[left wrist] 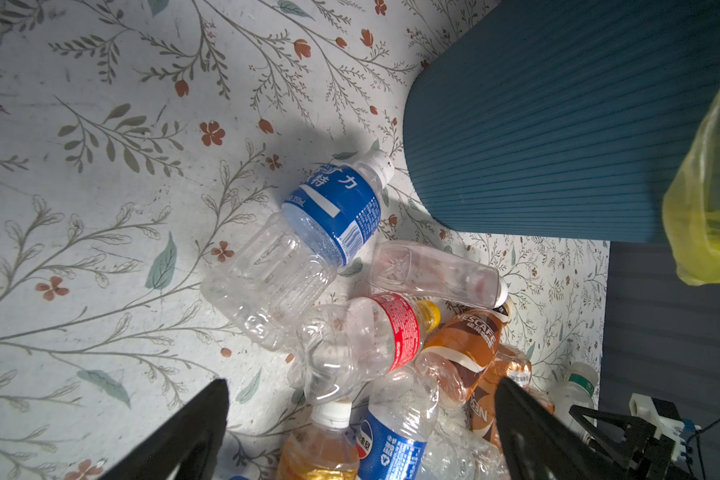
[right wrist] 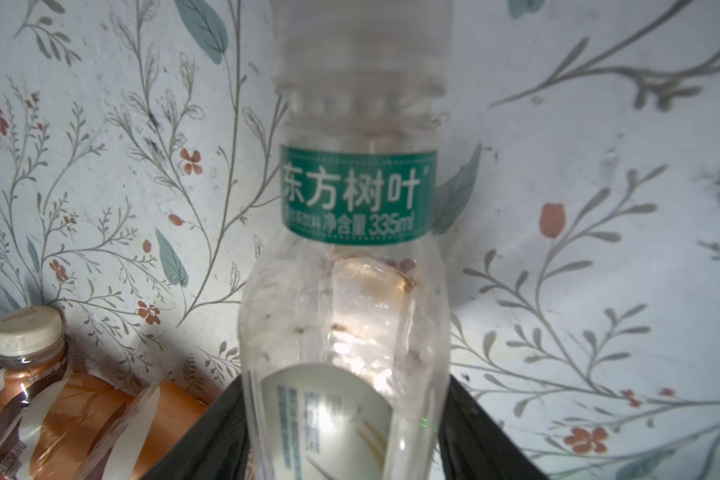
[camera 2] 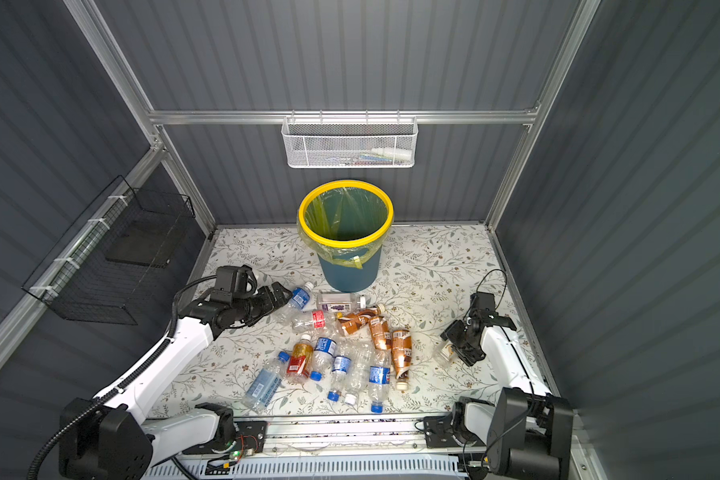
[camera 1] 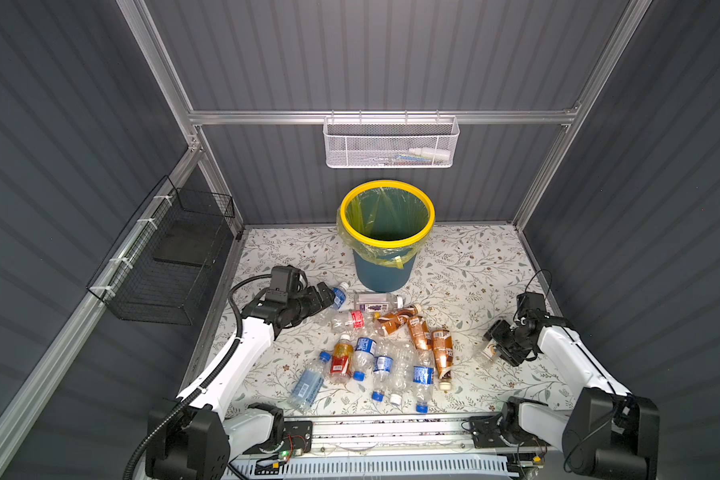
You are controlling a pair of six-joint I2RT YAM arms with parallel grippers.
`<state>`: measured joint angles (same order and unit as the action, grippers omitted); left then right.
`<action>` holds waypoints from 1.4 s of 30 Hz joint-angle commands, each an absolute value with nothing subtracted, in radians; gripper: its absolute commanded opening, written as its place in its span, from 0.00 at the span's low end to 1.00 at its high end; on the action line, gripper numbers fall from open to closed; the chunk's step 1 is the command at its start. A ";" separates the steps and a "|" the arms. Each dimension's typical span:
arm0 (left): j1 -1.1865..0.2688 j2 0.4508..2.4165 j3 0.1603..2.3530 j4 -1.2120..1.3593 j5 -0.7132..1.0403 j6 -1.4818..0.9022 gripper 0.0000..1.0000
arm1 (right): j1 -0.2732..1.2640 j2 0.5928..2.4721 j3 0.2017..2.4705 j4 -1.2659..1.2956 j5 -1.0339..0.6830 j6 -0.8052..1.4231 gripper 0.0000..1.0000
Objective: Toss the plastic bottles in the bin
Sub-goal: 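Lower the right gripper onto the clear green-label tea bottle and grasp it, then lift the tea bottle over the bin and release it with the right gripper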
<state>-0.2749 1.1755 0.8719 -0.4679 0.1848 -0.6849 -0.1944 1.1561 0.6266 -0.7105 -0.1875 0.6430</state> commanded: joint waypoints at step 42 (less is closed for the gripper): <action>-0.262 1.087 0.896 -0.542 0.181 -0.691 1.00 | 0.108 1.233 1.517 -0.871 -0.276 0.698 0.89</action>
<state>-0.2691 1.1030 0.9295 -0.4969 0.1947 -0.7147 0.1455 1.3144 1.7161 -0.9554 -0.2916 0.7055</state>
